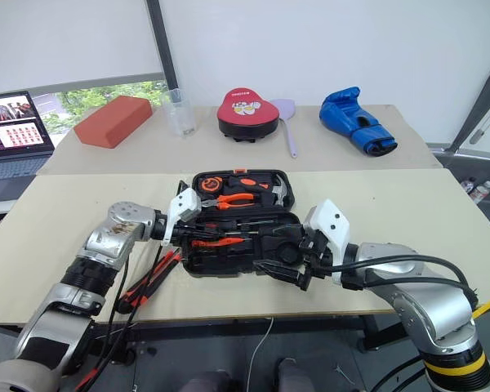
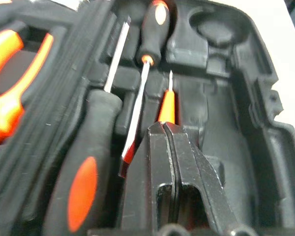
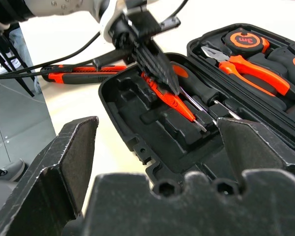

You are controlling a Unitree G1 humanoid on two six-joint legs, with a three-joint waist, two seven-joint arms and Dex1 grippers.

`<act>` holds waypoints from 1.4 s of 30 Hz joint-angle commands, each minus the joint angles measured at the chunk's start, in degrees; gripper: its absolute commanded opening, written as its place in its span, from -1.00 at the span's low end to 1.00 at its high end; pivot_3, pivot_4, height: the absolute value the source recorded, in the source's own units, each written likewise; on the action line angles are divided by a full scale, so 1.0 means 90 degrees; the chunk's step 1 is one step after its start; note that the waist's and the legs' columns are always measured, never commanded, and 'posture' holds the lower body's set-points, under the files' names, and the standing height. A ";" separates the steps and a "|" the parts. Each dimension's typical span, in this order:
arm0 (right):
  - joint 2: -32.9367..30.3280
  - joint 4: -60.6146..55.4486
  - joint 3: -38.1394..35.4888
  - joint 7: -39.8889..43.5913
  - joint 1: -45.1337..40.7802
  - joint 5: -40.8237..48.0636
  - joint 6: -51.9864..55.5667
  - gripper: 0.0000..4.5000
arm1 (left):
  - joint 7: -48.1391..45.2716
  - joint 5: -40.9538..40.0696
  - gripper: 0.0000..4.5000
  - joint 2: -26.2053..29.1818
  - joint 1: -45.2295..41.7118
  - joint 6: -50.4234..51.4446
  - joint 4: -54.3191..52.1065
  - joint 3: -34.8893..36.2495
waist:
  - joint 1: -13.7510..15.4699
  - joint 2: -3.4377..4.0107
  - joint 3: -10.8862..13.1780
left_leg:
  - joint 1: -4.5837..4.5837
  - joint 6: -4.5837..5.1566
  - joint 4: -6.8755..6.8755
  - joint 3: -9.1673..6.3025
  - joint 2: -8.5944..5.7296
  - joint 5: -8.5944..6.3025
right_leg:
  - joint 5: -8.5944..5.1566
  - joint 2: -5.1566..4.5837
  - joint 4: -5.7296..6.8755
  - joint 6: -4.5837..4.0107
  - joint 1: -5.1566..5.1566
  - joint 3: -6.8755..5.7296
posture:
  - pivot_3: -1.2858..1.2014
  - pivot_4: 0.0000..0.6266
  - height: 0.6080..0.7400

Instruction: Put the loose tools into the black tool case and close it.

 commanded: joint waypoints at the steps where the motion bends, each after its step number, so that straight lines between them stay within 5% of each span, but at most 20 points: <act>1: 0.0009 -0.0110 -0.0202 -0.0044 -0.0089 0.0136 -0.0037 1.00 | 0.0043 0.0205 -0.98 -0.0023 0.0010 -0.0439 0.0267 -0.0119 | -0.0001 0.0000 0.0000 | 0.0000 0.0000 0.0000 0.0000 0.0000 0.0000 | 0.0000 0.0000 -0.0001 0.0000 0.0000 0.0000 | 0.03 -0.52 1.00; 13: -0.0080 -0.0141 -0.0203 -0.0075 -0.0082 0.0193 -0.0033 1.00 | 0.0049 -0.0005 -0.98 -0.0011 0.0195 -0.0394 0.0017 0.0103 | -0.0007 -0.0001 -0.0001 | 0.0002 0.0001 0.0002 0.0000 0.0000 0.0000 | 0.0000 0.0000 0.0000 0.0000 0.0006 0.0001 | 0.03 -0.52 1.00; 16: -0.0186 -0.0132 -0.0086 0.0055 -0.0102 0.0109 -0.0091 1.00 | 0.0147 -0.0442 -0.70 0.0362 0.0467 0.0346 -0.0874 0.0597 | -0.0028 -0.0001 -0.0001 | 0.0001 0.0002 0.0000 0.0000 0.0000 -0.0001 | 0.0000 0.0000 0.0002 0.0000 0.0000 0.0002 | 0.03 -0.52 1.00; 20: -0.0267 -0.0031 0.0074 0.0228 -0.0188 -0.0006 -0.0204 1.00 | 0.0602 -0.1010 0.01 0.0959 0.1059 0.1696 -0.2362 0.1359 | -0.0083 -0.0002 -0.0001 | -0.0007 0.0002 -0.0006 0.0001 0.0005 -0.0001 | 0.0000 0.0008 0.0008 -0.0001 -0.0022 0.0008 | 0.03 -0.52 1.00; 26: -0.0252 0.0199 0.0406 0.0734 -0.0526 -0.0076 -0.0367 1.00 | 0.1406 -0.1386 0.99 0.2037 0.3328 0.3041 -0.4644 0.3008 | -0.0143 0.0002 -0.0002 | 0.0002 0.0000 -0.0029 0.0003 0.0004 -0.0002 | -0.0001 0.0012 -0.0002 -0.0001 -0.0024 0.0012 | 0.03 -0.52 1.00; 33: -0.0250 0.0510 0.0671 0.1174 -0.0727 -0.0273 -0.0594 1.00 | 0.2207 -0.1910 0.99 0.2175 0.4806 0.4514 -0.6270 0.3923 | 0.0059 -0.0001 0.0000 | 0.0004 -0.0050 -0.0025 0.0001 0.0001 -0.0029 | -0.0001 0.0007 -0.0009 0.0000 -0.0006 0.0001 | 0.03 -0.52 1.00; 42: -0.0209 0.0457 0.0731 0.1138 -0.0740 -0.0416 -0.0590 1.00 | 0.3042 -0.1856 0.99 0.2379 0.4210 0.5528 -0.6263 0.2321 | 0.0035 -0.0001 0.0000 | 0.0040 -0.0056 -0.0027 0.0001 0.0001 -0.0032 | 0.0000 0.0008 -0.0004 0.0003 0.0025 0.0007 | 0.03 -0.52 1.00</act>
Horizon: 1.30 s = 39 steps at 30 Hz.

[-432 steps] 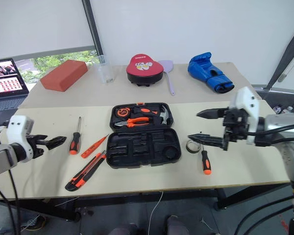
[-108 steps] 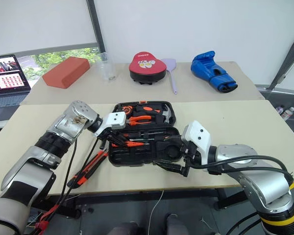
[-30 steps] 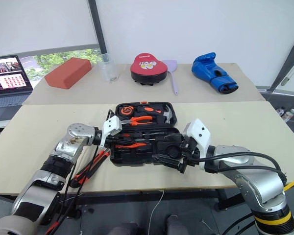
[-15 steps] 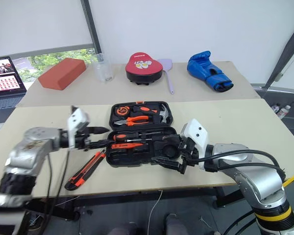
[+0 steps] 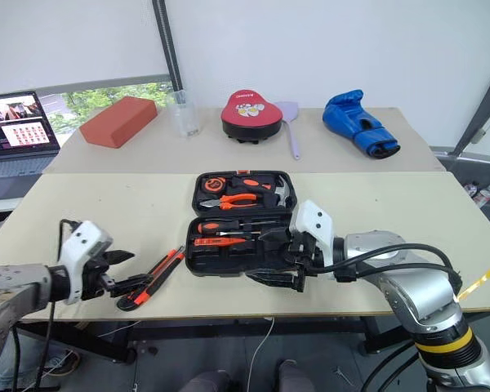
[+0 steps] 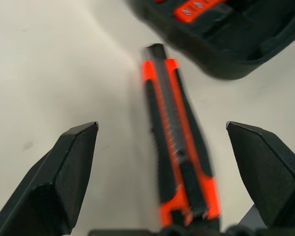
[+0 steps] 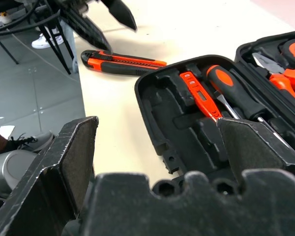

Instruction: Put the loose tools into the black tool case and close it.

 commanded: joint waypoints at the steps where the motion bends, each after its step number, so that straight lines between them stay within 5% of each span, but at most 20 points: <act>1: -0.0046 -0.0296 -0.0138 -0.0066 0.0080 -0.0014 -0.0070 1.00 | 0.0285 0.0195 0.99 0.0205 -0.0070 0.0174 0.0201 -0.0725 | -0.0037 0.0000 0.0000 | 0.0002 0.0000 -0.0001 0.0000 0.0000 0.0000 | 0.0000 0.0000 0.0000 0.0000 0.0000 0.0000 | 0.03 -0.52 1.00; 4: -0.0054 -0.0458 -0.0222 -0.0179 0.0222 0.0042 0.0003 1.00 | 0.0387 0.0328 0.99 0.0297 -0.0130 0.0100 0.0508 -0.1149 | -0.0050 0.0003 -0.0001 | 0.0009 0.0000 -0.0008 0.0000 0.0001 0.0000 | -0.0001 0.0001 0.0000 -0.0002 -0.0001 -0.0001 | 0.03 -0.52 1.00; 13: -0.0106 -0.0689 -0.0430 -0.0438 0.0513 0.0099 0.0025 1.00 | 0.0265 0.0083 -0.30 0.0281 -0.0576 -0.0243 0.1231 -0.0829 | -0.0052 0.0012 -0.0004 | 0.0073 -0.0024 -0.0057 0.0001 0.0001 -0.0006 | -0.0007 -0.0002 -0.0005 0.0002 0.0041 0.0010 | 0.03 -0.52 1.00; 17: -0.0181 -0.0767 -0.0540 -0.0412 0.0610 0.0330 0.0207 1.00 | -0.0733 -0.0345 -0.30 0.0796 -0.1204 -0.1052 0.1739 -0.0220 | -0.0047 -0.0013 0.0010 | 0.0065 -0.0029 -0.0058 0.0000 0.0001 -0.0002 | -0.0006 0.0000 -0.0003 0.0000 0.0031 0.0005 | 0.03 -0.52 1.00; 21: -0.0283 -0.0848 -0.0573 -0.0401 0.0691 0.0328 0.0204 1.00 | -0.1682 -0.0061 -0.30 0.1693 -0.1751 -0.1893 0.2056 -0.0721 | -0.0068 -0.0022 0.0016 | 0.0066 -0.0030 -0.0065 0.0001 0.0002 -0.0002 | -0.0007 0.0000 -0.0010 -0.0005 0.0029 0.0001 | 0.03 -0.52 1.00; 24: -0.0286 -0.0870 -0.0615 -0.0476 0.0736 0.0314 0.0187 1.00 | -0.2349 -0.0156 -0.30 0.1713 -0.2419 -0.2341 0.2147 -0.1193 | -0.0043 -0.0022 0.0017 | 0.0065 -0.0030 -0.0076 0.0001 -0.0002 -0.0002 | -0.0008 -0.0005 -0.0022 -0.0005 0.0030 -0.0008 | 0.03 -0.52 1.00; 31: -0.0290 -0.0884 -0.0588 -0.0545 0.0761 0.0302 0.0222 1.00 | -0.3355 0.0528 -0.30 0.0680 -0.3769 -0.3328 0.2498 -0.3065 | -0.0065 -0.0024 0.0017 | 0.0054 -0.0029 -0.0074 0.0001 -0.0001 -0.0002 | -0.0007 -0.0008 -0.0048 -0.0006 0.0033 -0.0010 | 0.03 -0.52 1.00; 39: -0.0345 -0.1134 -0.0817 -0.0731 0.1040 0.0476 0.0396 1.00 | -0.3630 0.1417 -0.30 -0.0771 -0.4828 -0.3875 0.3942 -0.4276 | -0.0073 -0.0026 0.0018 | 0.0036 -0.0019 -0.0054 0.0000 0.0002 0.0001 | -0.0006 -0.0006 -0.0044 -0.0006 0.0025 -0.0006 | 0.03 -0.52 1.00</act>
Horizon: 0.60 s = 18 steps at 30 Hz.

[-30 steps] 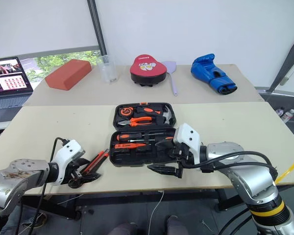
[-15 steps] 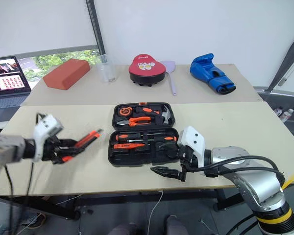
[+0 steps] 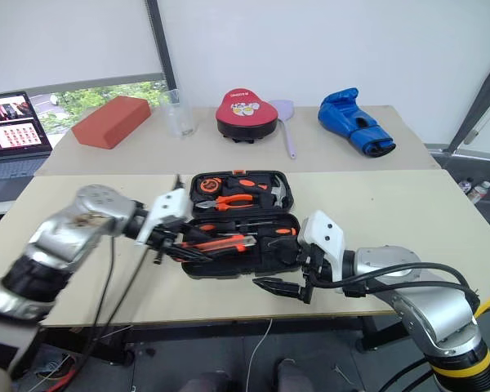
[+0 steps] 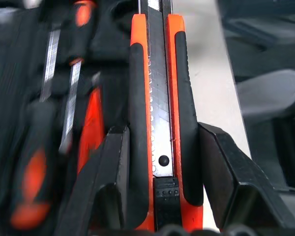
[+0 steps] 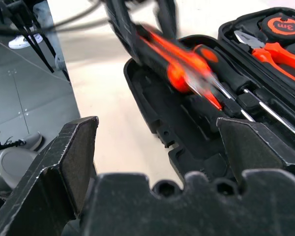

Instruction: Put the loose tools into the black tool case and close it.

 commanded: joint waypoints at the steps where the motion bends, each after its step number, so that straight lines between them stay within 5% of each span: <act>1: -0.0076 -0.0341 -0.0347 -0.0151 0.0150 0.0172 0.0104 1.00 | -0.0311 0.0306 -0.30 -0.0264 -0.0410 -0.0395 0.0444 -0.0207 | -0.0013 0.0000 0.0000 | -0.0005 0.0023 0.0000 0.0000 0.0000 0.0012 | 0.0000 0.0001 0.0003 0.0000 -0.0005 0.0001 | 0.03 -0.52 1.00; 15: -0.0246 -0.0603 -0.0973 -0.0394 0.0744 0.0217 0.0082 1.00 | -0.0569 0.1249 -0.30 -0.1056 -0.0753 -0.0708 0.1648 -0.0666 | 0.0041 0.0001 -0.0002 | -0.0020 0.0059 0.0024 0.0000 0.0000 0.0028 | 0.0000 -0.0002 0.0020 0.0001 -0.0010 0.0002 | 0.03 -0.52 1.00; 18: -0.0224 -0.0660 -0.0936 -0.0412 0.0824 0.0174 0.0054 1.00 | -0.0708 0.1070 0.27 -0.1126 -0.0772 -0.0263 0.1512 -0.0535 | 0.0054 0.0001 -0.0002 | -0.0018 0.0063 0.0026 0.0000 0.0000 0.0026 | -0.0001 -0.0002 0.0024 0.0003 -0.0006 0.0005 | 0.03 -0.52 1.00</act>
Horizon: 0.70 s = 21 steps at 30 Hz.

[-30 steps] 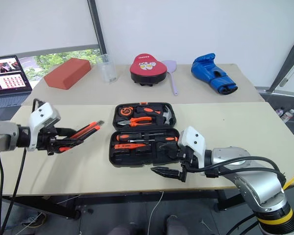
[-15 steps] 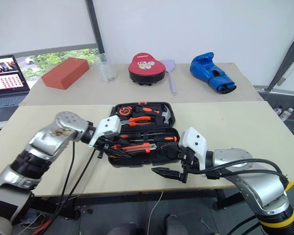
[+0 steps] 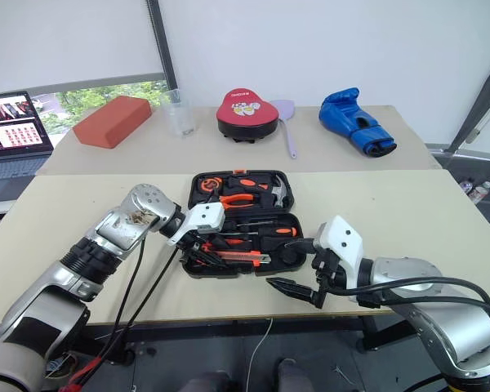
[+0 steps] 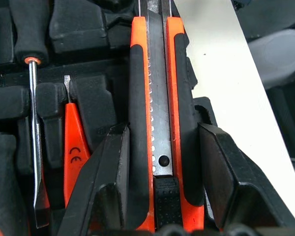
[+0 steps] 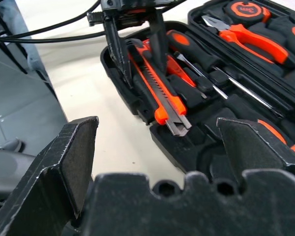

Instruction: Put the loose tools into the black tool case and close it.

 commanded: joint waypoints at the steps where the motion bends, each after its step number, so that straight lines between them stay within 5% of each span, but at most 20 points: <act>1: -0.0031 -0.0270 -0.0125 -0.0045 0.0029 0.0098 -0.0057 1.00 | -0.0095 -0.0129 0.43 -0.0085 -0.0074 0.0512 -0.0124 0.0134 | 0.0001 -0.0001 0.0001 | -0.0002 0.0001 0.0002 0.0000 0.0000 0.0000 | 0.0000 0.0001 0.0001 0.0000 -0.0001 0.0000 | 0.03 -0.52 1.00; 5: 0.0002 -0.0254 -0.0050 -0.0039 0.0020 0.0064 -0.0092 1.00 | -0.0176 -0.0334 0.96 -0.0094 -0.0151 0.0899 -0.0305 0.0292 | 0.0029 -0.0001 0.0001 | -0.0007 0.0007 0.0027 -0.0001 0.0000 -0.0003 | 0.0000 0.0002 0.0012 0.0002 -0.0001 -0.0002 | 0.03 -0.52 1.00; 14: 0.0005 -0.0124 0.0062 0.0039 -0.0075 -0.0023 -0.0174 1.00 | 0.0259 -0.0165 0.96 -0.0169 -0.0203 0.0487 0.0011 0.0518 | 0.0026 -0.0001 0.0001 | -0.0015 0.0007 0.0035 -0.0001 0.0000 -0.0004 | 0.0003 0.0005 0.0013 0.0006 -0.0010 -0.0001 | 0.03 -0.52 1.00; 21: 0.0015 -0.0085 0.0118 0.0031 -0.0109 -0.0041 -0.0204 1.00 | 0.0055 -0.0172 -0.21 -0.0177 -0.0094 0.0148 -0.0012 0.0460 | 0.0032 -0.0001 0.0001 | -0.0020 0.0007 0.0036 -0.0001 0.0000 -0.0004 | 0.0003 0.0003 0.0009 0.0006 -0.0011 -0.0002 | 0.03 -0.52 1.00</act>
